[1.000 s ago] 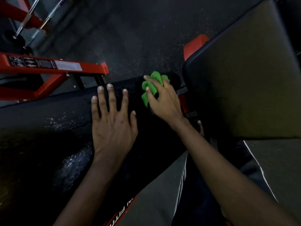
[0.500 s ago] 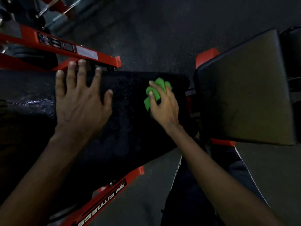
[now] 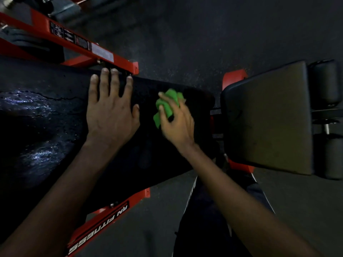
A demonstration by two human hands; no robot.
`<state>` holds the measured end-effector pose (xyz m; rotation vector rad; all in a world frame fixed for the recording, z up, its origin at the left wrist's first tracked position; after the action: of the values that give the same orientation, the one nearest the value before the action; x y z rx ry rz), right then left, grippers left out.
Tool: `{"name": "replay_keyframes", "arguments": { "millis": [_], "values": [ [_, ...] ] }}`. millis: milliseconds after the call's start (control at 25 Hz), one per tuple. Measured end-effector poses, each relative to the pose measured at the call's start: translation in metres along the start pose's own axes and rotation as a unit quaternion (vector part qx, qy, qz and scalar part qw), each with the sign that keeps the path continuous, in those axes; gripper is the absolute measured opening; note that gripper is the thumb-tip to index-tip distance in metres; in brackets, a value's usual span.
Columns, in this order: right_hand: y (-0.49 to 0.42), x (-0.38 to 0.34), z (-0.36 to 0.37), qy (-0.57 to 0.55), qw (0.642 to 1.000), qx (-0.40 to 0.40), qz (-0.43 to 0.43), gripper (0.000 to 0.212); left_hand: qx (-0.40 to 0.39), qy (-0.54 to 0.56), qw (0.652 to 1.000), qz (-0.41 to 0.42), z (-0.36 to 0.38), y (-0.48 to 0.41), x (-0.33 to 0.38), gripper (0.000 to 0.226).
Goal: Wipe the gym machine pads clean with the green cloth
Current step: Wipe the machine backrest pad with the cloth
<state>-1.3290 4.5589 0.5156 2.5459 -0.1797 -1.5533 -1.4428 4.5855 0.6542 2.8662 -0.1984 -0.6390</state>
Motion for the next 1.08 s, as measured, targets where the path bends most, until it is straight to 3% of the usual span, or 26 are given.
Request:
{"name": "replay_keyframes", "arguments": {
  "millis": [80,200,360,560,800,920,1080],
  "values": [
    [-0.057,0.012,0.001,0.015,0.999,0.017,0.034,0.037,0.001,-0.004,1.0,-0.005,0.002,-0.001,0.001,0.071],
    [-0.119,0.041,0.005,0.048,0.993,-0.021,0.104,0.041,0.003,-0.007,1.0,-0.008,0.003,-0.002,0.0,0.071],
    [-0.115,0.051,-0.001,0.028,0.991,-0.033,0.13,0.043,0.003,-0.001,1.0,-0.008,0.003,-0.003,0.001,0.07],
    [-0.015,0.019,-0.009,-0.038,0.998,0.01,0.046,0.03,0.004,-0.009,1.0,-0.009,0.002,-0.002,0.003,0.07],
    [-0.096,0.005,-0.008,-0.022,0.997,0.003,0.08,0.032,0.009,-0.008,1.0,-0.015,0.003,-0.001,0.005,0.069],
    [-0.098,-0.023,-0.005,-0.047,0.998,-0.022,0.023,0.031,0.014,-0.01,1.0,-0.014,0.004,-0.001,0.005,0.068],
    [-0.058,-0.012,0.0,-0.04,0.998,0.049,-0.031,0.027,0.017,-0.003,1.0,-0.014,0.004,-0.002,0.006,0.067]
  ]
}}
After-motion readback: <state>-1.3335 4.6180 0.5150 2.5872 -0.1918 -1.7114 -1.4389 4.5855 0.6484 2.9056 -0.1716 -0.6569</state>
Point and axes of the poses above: each hand's wrist, its own y-axis away from the middle knuckle, its own z-axis out of the palm, x = y × z, the point moved 5 cm from there along -y, towards the middle knuckle, and after that the axes turned 8 degrees about y, right-handed, at the moved point
